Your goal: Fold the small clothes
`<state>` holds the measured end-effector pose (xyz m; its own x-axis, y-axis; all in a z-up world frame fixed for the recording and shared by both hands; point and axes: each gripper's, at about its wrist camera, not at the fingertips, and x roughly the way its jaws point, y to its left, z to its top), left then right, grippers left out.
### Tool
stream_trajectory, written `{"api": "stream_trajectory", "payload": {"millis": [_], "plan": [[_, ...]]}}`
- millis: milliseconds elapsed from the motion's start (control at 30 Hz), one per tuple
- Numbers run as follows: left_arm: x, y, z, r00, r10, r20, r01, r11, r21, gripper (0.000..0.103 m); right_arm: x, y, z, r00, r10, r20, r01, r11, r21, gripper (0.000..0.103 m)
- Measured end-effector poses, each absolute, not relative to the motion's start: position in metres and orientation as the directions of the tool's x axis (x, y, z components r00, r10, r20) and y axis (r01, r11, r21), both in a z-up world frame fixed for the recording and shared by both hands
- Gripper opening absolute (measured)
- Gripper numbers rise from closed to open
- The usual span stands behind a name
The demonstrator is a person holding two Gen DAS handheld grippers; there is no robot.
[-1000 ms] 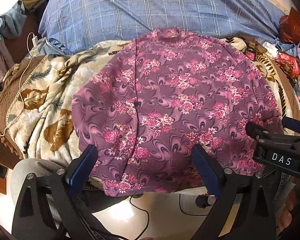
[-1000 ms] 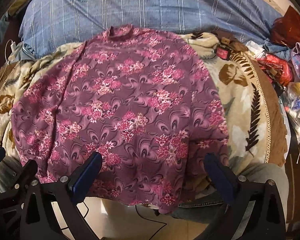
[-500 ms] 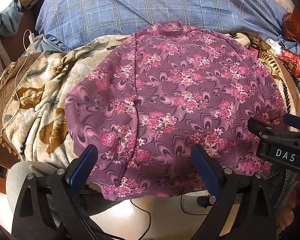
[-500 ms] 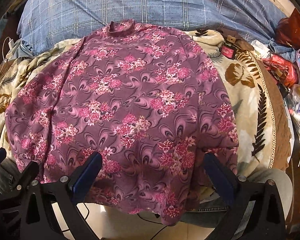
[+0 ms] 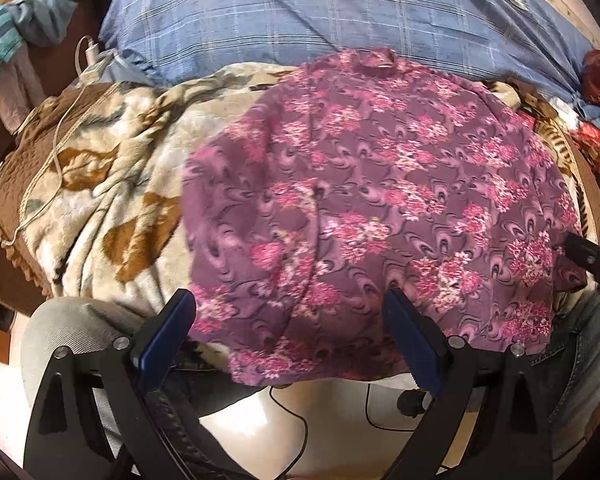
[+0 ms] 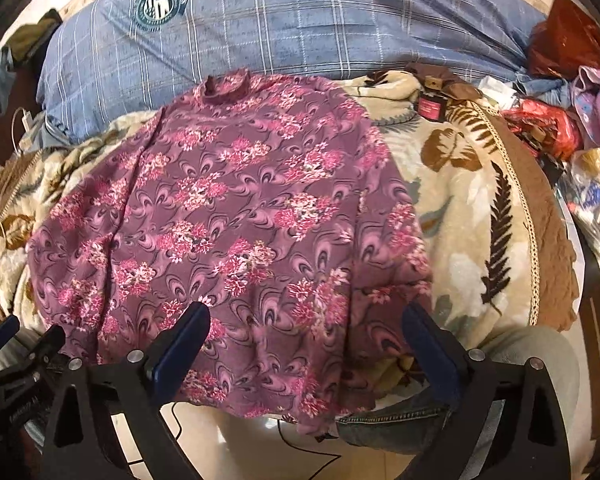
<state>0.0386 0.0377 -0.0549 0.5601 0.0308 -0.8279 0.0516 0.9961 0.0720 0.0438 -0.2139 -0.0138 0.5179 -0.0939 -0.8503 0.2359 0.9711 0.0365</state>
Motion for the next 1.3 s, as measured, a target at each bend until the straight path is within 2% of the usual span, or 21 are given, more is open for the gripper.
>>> {"api": "stream_trajectory", "payload": {"millis": [233,400,467,533,667,733,833,967,1067,1200,1300], "plan": [[0.028,0.048,-0.043,0.561,-0.065,-0.825,0.059,0.998,-0.038,0.094,0.02,-0.256,-0.005,0.551,-0.055,-0.832,0.283,0.951,0.125,0.094],[0.021,0.015,-0.028,0.572,-0.186,-0.798,0.185,0.978,-0.096,0.094,0.017,-0.282,0.002,0.58,-0.024,-0.814,0.287,0.942,0.176,0.092],[0.021,-0.001,-0.027,0.559,-0.22,-0.799,0.233,0.967,-0.103,0.094,0.03,-0.296,-0.002,0.58,-0.025,-0.814,0.285,0.943,0.174,0.087],[0.022,-0.02,-0.029,0.538,-0.249,-0.805,0.288,0.952,-0.103,0.094,0.048,-0.312,-0.011,0.573,0.008,-0.819,0.286,0.935,0.209,0.07],[0.029,-0.045,-0.035,0.506,-0.273,-0.818,0.341,0.935,-0.101,0.094,0.092,-0.329,-0.041,0.533,0.093,-0.841,0.254,0.93,0.264,0.053],[0.032,-0.059,-0.038,0.477,-0.296,-0.827,0.373,0.921,-0.115,0.094,0.107,-0.331,-0.055,0.494,0.101,-0.864,0.247,0.936,0.25,0.004],[0.035,-0.075,-0.04,0.466,-0.303,-0.831,0.405,0.908,-0.104,0.094,0.106,-0.349,-0.045,0.542,0.133,-0.83,0.262,0.911,0.317,0.002],[0.051,-0.095,-0.043,0.428,-0.347,-0.835,0.427,0.891,-0.151,0.094,0.092,-0.373,0.004,0.642,0.067,-0.764,0.264,0.916,0.302,0.002],[0.069,-0.112,-0.047,0.391,-0.37,-0.843,0.436,0.881,-0.184,0.094,0.097,-0.393,0.02,0.663,0.046,-0.747,0.264,0.919,0.291,0.002],[0.089,-0.123,-0.043,0.379,-0.396,-0.836,0.44,0.872,-0.214,0.094,0.108,-0.397,0.017,0.674,0.233,-0.701,0.157,0.882,0.445,0.002],[0.103,-0.098,-0.034,0.406,-0.405,-0.819,0.375,0.891,-0.255,0.094,0.104,-0.365,0.028,0.669,0.298,-0.681,0.06,0.892,0.448,0.002]]}}
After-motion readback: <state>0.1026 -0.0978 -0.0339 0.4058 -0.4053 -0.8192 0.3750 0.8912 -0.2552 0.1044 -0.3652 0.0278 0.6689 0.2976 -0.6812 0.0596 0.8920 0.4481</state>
